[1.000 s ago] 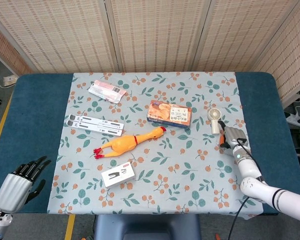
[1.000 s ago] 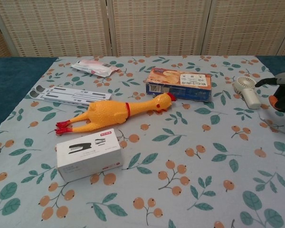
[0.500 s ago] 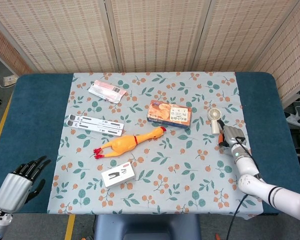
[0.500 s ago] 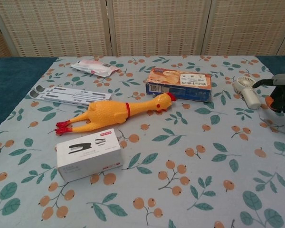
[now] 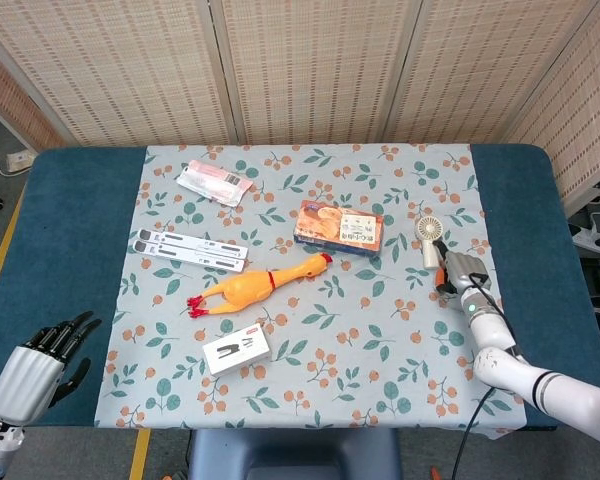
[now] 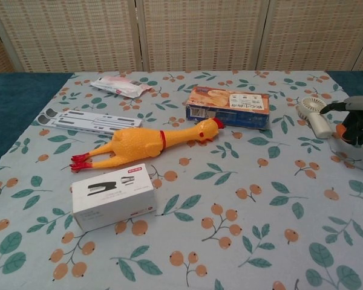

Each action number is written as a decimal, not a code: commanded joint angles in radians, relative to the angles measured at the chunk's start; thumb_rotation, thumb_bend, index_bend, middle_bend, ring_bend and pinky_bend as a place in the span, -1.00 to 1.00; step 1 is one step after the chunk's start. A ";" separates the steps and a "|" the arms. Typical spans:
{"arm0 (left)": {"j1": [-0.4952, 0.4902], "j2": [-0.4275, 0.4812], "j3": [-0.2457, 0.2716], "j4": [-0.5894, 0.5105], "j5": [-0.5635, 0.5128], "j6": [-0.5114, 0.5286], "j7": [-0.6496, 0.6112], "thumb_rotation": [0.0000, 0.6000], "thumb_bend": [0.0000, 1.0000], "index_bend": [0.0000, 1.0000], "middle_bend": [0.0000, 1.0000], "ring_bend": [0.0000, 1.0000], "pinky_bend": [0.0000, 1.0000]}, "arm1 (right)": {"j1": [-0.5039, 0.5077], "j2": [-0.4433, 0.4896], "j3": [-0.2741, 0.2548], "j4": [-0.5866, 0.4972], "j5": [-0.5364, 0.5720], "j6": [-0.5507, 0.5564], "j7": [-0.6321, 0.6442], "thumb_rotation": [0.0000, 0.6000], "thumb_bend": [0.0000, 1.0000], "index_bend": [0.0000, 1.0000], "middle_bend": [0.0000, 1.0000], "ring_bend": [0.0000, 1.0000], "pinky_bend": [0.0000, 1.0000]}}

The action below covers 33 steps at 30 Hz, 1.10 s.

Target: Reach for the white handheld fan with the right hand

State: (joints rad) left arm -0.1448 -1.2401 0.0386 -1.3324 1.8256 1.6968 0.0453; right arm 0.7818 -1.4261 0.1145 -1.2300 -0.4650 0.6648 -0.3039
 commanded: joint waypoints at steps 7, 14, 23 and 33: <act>0.001 -0.001 0.000 0.001 0.000 0.003 -0.001 1.00 -0.13 -0.66 -0.72 -0.46 -0.11 | 0.001 -0.006 -0.002 0.003 -0.014 -0.001 0.010 1.00 0.37 -1.00 0.41 0.08 -0.09; 0.002 0.000 0.000 0.002 0.001 0.006 -0.003 1.00 -0.12 -0.66 -0.72 -0.46 -0.11 | 0.001 -0.010 -0.005 0.008 -0.017 -0.005 0.014 1.00 0.37 -1.00 0.41 0.08 -0.09; 0.002 0.000 -0.001 0.001 0.000 0.004 -0.002 1.00 -0.12 -0.66 -0.72 -0.46 -0.11 | 0.003 -0.013 -0.007 0.005 -0.022 -0.004 0.016 1.00 0.37 -1.00 0.41 0.08 -0.09; 0.002 0.000 -0.001 0.002 0.000 0.005 -0.003 1.00 -0.12 -0.66 -0.72 -0.46 -0.11 | 0.002 -0.007 -0.008 -0.002 -0.025 0.000 0.020 1.00 0.37 -1.00 0.42 0.08 -0.09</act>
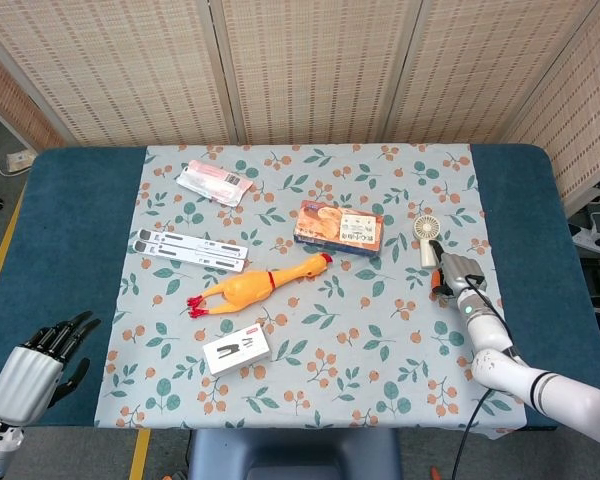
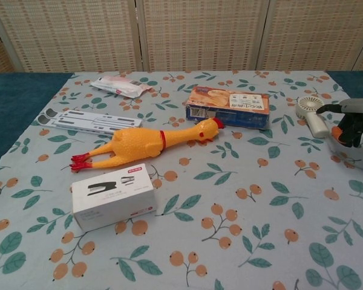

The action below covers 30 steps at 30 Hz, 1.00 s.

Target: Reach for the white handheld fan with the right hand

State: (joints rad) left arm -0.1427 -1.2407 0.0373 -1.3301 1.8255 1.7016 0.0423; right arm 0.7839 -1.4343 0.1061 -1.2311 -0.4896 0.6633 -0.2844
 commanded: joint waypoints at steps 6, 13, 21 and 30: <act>0.000 0.000 0.000 -0.001 0.001 0.000 0.002 1.00 -0.12 -0.66 -0.72 -0.46 -0.11 | -0.001 0.006 0.000 -0.009 -0.002 0.005 0.002 1.00 0.37 -1.00 0.42 0.09 -0.09; 0.000 -0.001 0.000 0.000 0.002 0.000 0.002 1.00 -0.12 -0.66 -0.72 -0.46 -0.11 | 0.000 0.005 0.001 -0.007 -0.002 0.008 0.004 1.00 0.36 -1.00 0.42 0.09 -0.09; 0.000 0.000 0.001 0.000 0.000 -0.002 0.000 1.00 -0.12 -0.66 -0.72 -0.46 -0.11 | -0.001 -0.002 0.000 0.004 -0.003 0.005 0.005 1.00 0.37 -1.00 0.42 0.09 -0.09; -0.001 0.002 0.000 -0.004 -0.001 -0.004 -0.002 1.00 -0.12 -0.66 -0.72 -0.46 -0.11 | -0.003 -0.008 -0.003 0.019 0.002 -0.005 0.009 1.00 0.37 -1.00 0.42 0.09 -0.09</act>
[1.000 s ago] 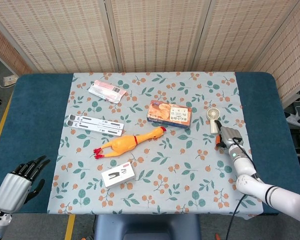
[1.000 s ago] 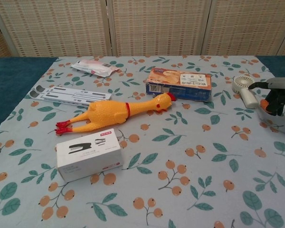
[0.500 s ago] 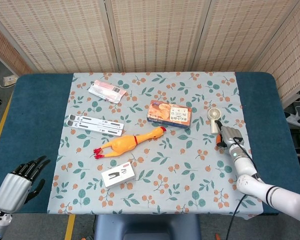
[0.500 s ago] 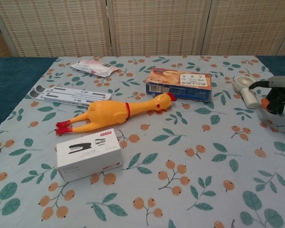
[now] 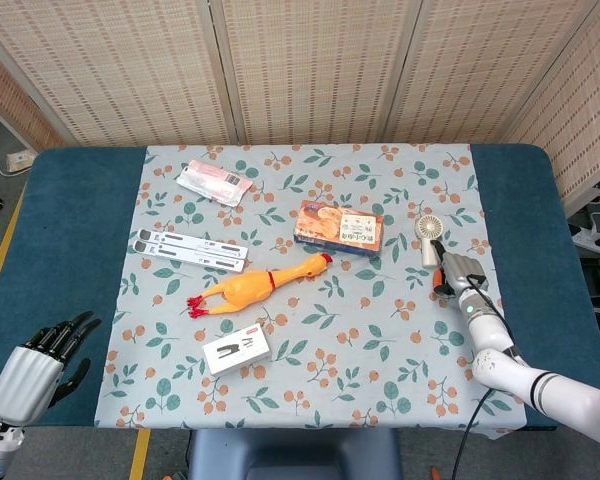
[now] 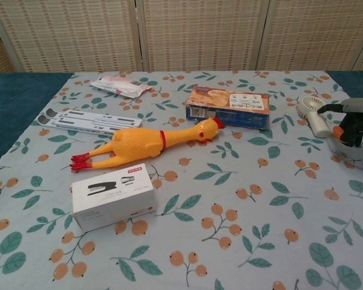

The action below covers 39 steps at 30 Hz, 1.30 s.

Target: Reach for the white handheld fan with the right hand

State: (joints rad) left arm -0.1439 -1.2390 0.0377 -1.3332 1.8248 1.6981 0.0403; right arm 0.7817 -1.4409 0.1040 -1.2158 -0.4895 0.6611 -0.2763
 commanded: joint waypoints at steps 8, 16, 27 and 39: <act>-0.002 0.002 -0.001 -0.006 -0.001 -0.004 0.003 1.00 -0.12 -0.66 -0.72 -0.41 -0.11 | -0.006 -0.013 -0.003 0.035 0.005 -0.022 0.013 1.00 0.37 -1.00 0.42 0.09 -0.09; -0.001 0.001 0.000 -0.001 -0.002 -0.003 0.000 1.00 -0.13 -0.66 -0.72 -0.41 -0.11 | -0.013 -0.021 0.003 0.062 -0.006 -0.034 0.032 1.00 0.37 -1.00 0.42 0.09 -0.09; -0.002 0.000 -0.001 -0.001 -0.002 -0.005 0.002 1.00 -0.12 -0.66 -0.72 -0.41 -0.11 | -0.034 -0.015 0.026 0.064 -0.082 -0.036 0.085 1.00 0.37 -1.00 0.42 0.09 -0.09; -0.001 -0.002 0.002 0.003 0.006 0.001 0.003 1.00 -0.13 -0.66 -0.72 -0.41 -0.11 | -0.140 0.130 0.003 -0.196 -0.282 0.177 0.099 1.00 0.37 -1.00 0.42 0.09 -0.09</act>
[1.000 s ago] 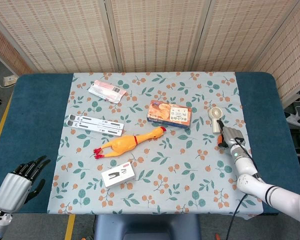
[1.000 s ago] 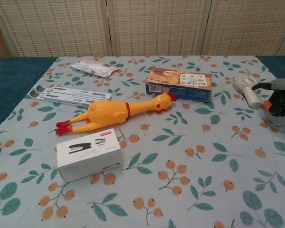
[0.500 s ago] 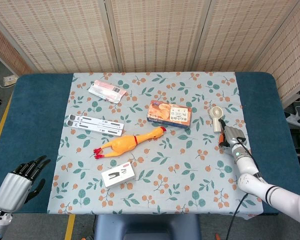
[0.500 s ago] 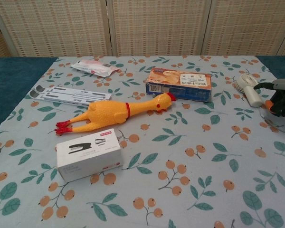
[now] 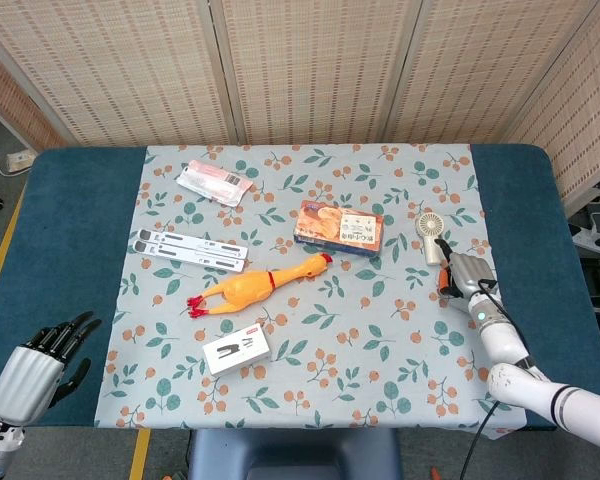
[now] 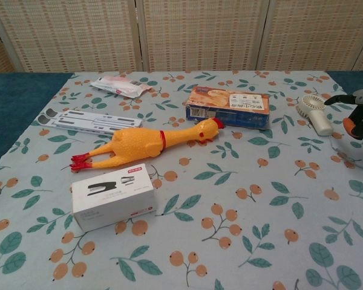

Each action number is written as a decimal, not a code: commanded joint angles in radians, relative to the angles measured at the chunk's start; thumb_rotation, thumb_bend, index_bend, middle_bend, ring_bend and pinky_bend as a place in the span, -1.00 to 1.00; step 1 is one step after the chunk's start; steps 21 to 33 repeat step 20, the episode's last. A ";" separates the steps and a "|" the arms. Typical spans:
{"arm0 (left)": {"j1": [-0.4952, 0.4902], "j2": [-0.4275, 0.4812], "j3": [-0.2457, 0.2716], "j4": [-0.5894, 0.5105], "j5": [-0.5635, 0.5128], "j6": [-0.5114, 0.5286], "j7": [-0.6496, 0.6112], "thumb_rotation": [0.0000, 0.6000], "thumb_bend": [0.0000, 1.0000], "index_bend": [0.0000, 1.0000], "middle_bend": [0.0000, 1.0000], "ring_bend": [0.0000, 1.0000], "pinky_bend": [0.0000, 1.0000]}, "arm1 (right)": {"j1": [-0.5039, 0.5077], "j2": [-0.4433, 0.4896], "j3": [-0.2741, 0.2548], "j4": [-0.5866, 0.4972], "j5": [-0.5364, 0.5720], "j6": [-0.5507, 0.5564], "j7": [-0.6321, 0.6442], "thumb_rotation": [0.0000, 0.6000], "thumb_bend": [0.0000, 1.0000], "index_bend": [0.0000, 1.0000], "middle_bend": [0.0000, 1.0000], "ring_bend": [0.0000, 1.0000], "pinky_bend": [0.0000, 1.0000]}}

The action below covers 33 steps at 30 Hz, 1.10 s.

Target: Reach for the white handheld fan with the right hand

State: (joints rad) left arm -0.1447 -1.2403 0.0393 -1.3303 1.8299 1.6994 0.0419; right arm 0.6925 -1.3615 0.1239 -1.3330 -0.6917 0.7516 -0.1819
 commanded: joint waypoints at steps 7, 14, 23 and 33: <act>-0.002 -0.003 -0.002 0.005 -0.001 0.002 -0.003 1.00 -0.12 -0.66 -0.72 -0.41 -0.11 | -0.249 0.080 -0.090 -0.167 -0.382 0.465 0.073 1.00 0.37 -1.00 0.42 0.08 -0.09; -0.002 -0.011 -0.008 0.012 -0.001 0.009 0.001 1.00 -0.12 -0.66 -0.72 -0.41 -0.11 | -0.440 0.052 -0.197 -0.075 -0.651 0.787 0.091 1.00 0.01 -0.79 0.02 -0.37 -0.39; -0.008 -0.017 -0.012 0.010 -0.005 -0.004 0.017 1.00 -0.12 -0.66 -0.72 -0.41 -0.11 | -0.483 0.064 -0.196 -0.081 -0.728 0.854 0.058 1.00 -0.22 -0.76 -0.31 -0.68 -0.57; -0.008 -0.017 -0.012 0.010 -0.005 -0.004 0.017 1.00 -0.12 -0.66 -0.72 -0.41 -0.11 | -0.483 0.064 -0.196 -0.081 -0.728 0.854 0.058 1.00 -0.22 -0.76 -0.31 -0.68 -0.57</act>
